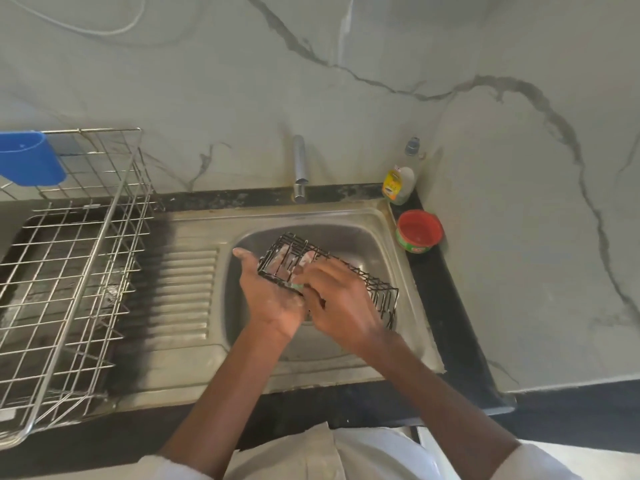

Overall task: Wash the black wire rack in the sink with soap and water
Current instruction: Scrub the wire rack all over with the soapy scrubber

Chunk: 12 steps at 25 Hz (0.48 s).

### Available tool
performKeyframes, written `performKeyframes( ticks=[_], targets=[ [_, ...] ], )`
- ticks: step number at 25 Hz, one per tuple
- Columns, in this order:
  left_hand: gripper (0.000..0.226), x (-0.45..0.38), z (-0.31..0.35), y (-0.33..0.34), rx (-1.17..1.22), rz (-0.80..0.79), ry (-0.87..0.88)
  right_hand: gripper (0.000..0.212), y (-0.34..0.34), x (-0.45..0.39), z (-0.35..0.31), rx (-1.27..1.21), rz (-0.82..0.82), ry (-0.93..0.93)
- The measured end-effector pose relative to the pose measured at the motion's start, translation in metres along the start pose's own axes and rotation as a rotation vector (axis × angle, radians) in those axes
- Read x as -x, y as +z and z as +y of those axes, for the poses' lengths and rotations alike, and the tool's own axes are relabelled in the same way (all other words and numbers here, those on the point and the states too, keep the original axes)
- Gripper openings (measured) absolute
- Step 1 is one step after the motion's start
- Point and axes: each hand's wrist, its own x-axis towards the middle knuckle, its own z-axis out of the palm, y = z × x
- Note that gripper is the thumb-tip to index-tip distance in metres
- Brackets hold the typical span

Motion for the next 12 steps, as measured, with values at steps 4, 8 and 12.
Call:
performKeyframes(
  ticks=[4, 8, 12],
  targets=[
    [0.113, -0.002, 0.005, 0.003, -0.079, 0.017, -0.036, 0.020, -0.004, -0.023, 0.013, 0.002, 0.128, 0.029],
    [0.121, -0.007, 0.009, 0.010, -0.143, -0.011, -0.026, 0.019, 0.000, -0.032, 0.010, -0.034, 0.146, 0.032],
    [0.121, -0.005, 0.016, 0.017, -0.147, -0.041, -0.024, 0.017, 0.004, -0.037, -0.003, -0.019, 0.121, -0.155]
  ],
)
